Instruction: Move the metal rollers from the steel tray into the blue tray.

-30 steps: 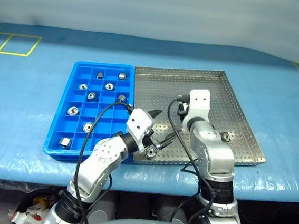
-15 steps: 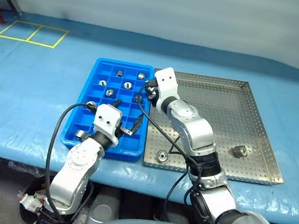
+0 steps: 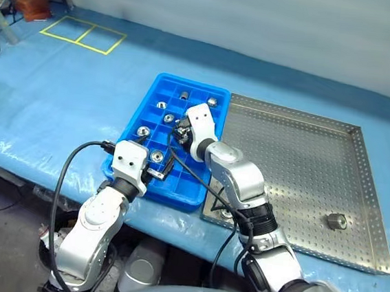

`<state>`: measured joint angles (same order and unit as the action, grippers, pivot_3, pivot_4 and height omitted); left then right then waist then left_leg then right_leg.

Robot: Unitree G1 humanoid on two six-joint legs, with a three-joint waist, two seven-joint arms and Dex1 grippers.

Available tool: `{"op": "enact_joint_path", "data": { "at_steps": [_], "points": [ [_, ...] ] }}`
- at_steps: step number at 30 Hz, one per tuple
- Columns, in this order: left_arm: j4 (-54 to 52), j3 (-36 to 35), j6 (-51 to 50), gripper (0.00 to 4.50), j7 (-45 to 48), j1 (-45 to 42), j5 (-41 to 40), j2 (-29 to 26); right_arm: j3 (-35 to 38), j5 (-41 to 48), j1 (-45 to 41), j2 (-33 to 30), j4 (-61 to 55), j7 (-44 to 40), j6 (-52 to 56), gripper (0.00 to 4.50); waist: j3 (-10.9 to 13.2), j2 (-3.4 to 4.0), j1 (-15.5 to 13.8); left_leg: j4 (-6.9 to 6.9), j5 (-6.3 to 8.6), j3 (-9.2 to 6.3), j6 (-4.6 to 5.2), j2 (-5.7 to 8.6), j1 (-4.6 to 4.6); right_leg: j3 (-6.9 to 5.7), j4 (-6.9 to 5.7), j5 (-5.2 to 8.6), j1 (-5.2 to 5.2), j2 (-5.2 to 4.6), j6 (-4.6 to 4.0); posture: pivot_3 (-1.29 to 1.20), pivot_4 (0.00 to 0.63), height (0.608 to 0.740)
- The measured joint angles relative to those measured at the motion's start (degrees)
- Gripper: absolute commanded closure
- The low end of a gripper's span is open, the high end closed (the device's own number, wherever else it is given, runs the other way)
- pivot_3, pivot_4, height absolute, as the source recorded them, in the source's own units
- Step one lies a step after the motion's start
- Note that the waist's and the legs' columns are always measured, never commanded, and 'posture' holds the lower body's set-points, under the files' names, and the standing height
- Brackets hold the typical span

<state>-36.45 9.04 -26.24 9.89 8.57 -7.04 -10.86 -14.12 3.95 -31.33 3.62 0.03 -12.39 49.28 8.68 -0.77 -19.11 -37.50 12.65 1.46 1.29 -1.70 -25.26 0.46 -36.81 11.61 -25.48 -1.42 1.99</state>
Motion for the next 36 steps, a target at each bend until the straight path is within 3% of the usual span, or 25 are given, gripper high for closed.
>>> {"op": "enact_joint_path", "data": {
  "at_steps": [2,3,9,16,23,30,36],
  "points": [
    [-0.1,0.0,-0.1,0.00,0.1,0.2,-0.3,-0.1,0.0,0.0,0.9,0.2,0.0,0.2,-0.1,2.78,0.0,0.00,-1.2,0.00,0.02,0.01,-0.03,0.00,-0.04,-0.01,0.01,0.00,-0.03,0.00,0.00,0.53,0.150,0.740],
    [-0.2,0.0,-0.2,0.00,0.2,0.4,-0.3,-0.2,0.3,-0.1,1.0,0.1,0.0,0.3,-0.1,2.04,0.0,-0.01,-1.8,0.00,0.02,0.03,-0.04,0.00,-0.03,-0.01,0.03,0.00,-0.02,-0.01,0.00,0.53,0.150,0.740],
    [-0.3,0.6,-0.8,0.00,0.7,0.7,-0.8,-0.4,2.1,0.0,3.1,-0.4,-1.5,1.2,0.0,0.11,0.0,-0.01,-3.3,-0.01,0.05,0.05,-0.09,-0.02,-0.03,-0.05,0.04,0.01,-0.03,-0.02,0.01,0.49,0.150,0.740],
    [-0.3,2.1,-0.8,0.00,2.4,-1.2,-0.9,-0.2,2.8,0.7,5.4,-1.8,-5.7,2.3,1.3,0.05,0.0,-0.01,-4.0,-0.05,0.01,-0.01,-0.16,-0.02,-0.12,-0.16,0.05,0.02,-0.05,-0.02,0.00,0.43,0.150,0.740],
    [0.2,3.1,-0.9,0.00,5.8,-6.3,-2.6,-0.5,8.8,1.5,8.9,-5.9,-23.1,3.4,1.5,0.05,0.0,0.01,-2.9,-0.22,0.01,-0.12,-0.16,-0.02,-0.27,-0.29,0.06,0.00,-0.06,-0.03,0.02,0.29,0.150,0.740],
    [5.0,6.7,-0.9,0.00,10.9,-10.6,-3.5,-0.5,20.6,-0.2,16.3,-6.9,-32.6,10.7,6.5,0.05,-0.1,0.04,1.6,-0.37,0.00,-0.16,-0.14,0.03,-0.29,-0.27,0.05,-0.02,0.02,-0.05,0.04,0.16,0.150,0.740],
    [8.8,10.5,-0.3,0.00,14.4,-14.6,-5.0,1.7,28.1,-3.8,21.6,-3.0,-37.1,19.5,7.7,0.05,-0.1,0.10,9.2,-0.43,-0.02,-0.23,-0.10,0.03,-0.25,-0.21,-0.04,-0.02,0.10,-0.03,0.01,0.10,0.150,0.740]
  ]
}}
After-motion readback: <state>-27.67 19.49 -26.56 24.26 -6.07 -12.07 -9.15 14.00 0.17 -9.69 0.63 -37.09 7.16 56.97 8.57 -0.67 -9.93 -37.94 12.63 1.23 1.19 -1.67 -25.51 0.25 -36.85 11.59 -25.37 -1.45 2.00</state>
